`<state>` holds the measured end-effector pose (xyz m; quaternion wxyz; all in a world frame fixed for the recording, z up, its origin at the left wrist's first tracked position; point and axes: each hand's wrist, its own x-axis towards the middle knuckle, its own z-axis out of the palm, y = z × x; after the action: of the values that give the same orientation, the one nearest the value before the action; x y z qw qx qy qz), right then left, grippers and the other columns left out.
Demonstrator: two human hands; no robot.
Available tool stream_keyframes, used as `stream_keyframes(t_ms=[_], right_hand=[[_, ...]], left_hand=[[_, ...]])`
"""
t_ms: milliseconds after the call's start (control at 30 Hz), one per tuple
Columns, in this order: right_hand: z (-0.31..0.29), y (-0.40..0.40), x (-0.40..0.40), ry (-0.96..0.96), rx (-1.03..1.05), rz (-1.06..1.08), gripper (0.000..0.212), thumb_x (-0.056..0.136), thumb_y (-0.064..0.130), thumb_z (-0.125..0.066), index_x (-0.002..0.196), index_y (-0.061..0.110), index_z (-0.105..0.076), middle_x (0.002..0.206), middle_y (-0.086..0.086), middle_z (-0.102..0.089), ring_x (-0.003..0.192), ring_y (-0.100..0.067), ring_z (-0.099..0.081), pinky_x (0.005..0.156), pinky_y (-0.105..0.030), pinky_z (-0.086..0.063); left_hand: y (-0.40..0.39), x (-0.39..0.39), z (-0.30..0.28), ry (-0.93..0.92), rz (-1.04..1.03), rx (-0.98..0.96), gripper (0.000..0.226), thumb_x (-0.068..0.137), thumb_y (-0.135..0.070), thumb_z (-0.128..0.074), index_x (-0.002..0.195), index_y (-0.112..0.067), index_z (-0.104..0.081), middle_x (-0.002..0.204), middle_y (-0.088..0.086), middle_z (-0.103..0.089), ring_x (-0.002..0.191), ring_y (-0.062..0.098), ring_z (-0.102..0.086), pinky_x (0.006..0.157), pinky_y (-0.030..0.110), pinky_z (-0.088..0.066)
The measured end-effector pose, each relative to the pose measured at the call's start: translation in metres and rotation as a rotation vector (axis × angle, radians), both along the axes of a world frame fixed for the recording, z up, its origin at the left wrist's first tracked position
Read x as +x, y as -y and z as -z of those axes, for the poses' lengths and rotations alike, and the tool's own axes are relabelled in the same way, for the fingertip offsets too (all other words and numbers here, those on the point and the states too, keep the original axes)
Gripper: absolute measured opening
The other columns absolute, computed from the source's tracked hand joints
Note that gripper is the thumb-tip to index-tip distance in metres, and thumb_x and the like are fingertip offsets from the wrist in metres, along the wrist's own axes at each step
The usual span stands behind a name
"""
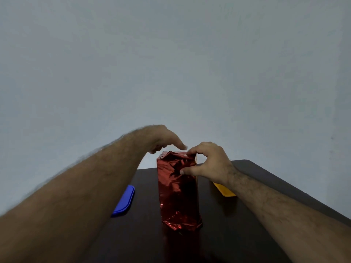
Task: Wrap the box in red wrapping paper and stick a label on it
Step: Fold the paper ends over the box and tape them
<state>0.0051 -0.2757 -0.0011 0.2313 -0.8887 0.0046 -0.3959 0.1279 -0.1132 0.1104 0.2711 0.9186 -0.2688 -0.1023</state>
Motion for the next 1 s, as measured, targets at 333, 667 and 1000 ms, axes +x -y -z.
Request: stream_keyframes(t_ms=[333,667,1000], right_hand=[[0.004,-0.002,-0.004,0.013,0.081,0.023,0.069,0.046,0.079,-0.088,0.105,0.046,-0.075,0.102,0.027,-0.068,0.105,0.002,-0.057,0.093,-0.036,-0.054],[0.006,0.002,-0.006,0.038,0.170,-0.052,0.044,0.059,0.062,-0.095,0.098,0.048,-0.079,0.103,0.026,-0.072,0.109,0.004,-0.060,0.100,-0.029,-0.051],[-0.008,-0.018,-0.001,0.093,0.200,-0.084,0.029,0.076,0.043,-0.093,0.102,0.039,-0.082,0.111,0.022,-0.072,0.113,0.010,-0.060,0.099,-0.016,-0.043]], left_hand=[[-0.015,0.011,0.014,-0.139,-0.027,-0.102,0.093,0.072,-0.039,-0.098,0.145,-0.002,-0.054,0.147,0.021,-0.055,0.143,0.032,-0.050,0.111,0.047,-0.048],[-0.038,0.014,0.039,-0.005,0.047,-0.608,0.030,0.079,-0.028,-0.090,0.095,-0.011,-0.072,0.093,-0.001,-0.068,0.084,0.021,-0.052,0.068,0.032,-0.041],[-0.062,-0.008,0.077,0.198,0.342,-0.705,0.012,0.091,-0.021,-0.085,0.087,-0.010,-0.081,0.083,0.015,-0.075,0.072,0.017,-0.069,0.071,0.032,-0.057]])
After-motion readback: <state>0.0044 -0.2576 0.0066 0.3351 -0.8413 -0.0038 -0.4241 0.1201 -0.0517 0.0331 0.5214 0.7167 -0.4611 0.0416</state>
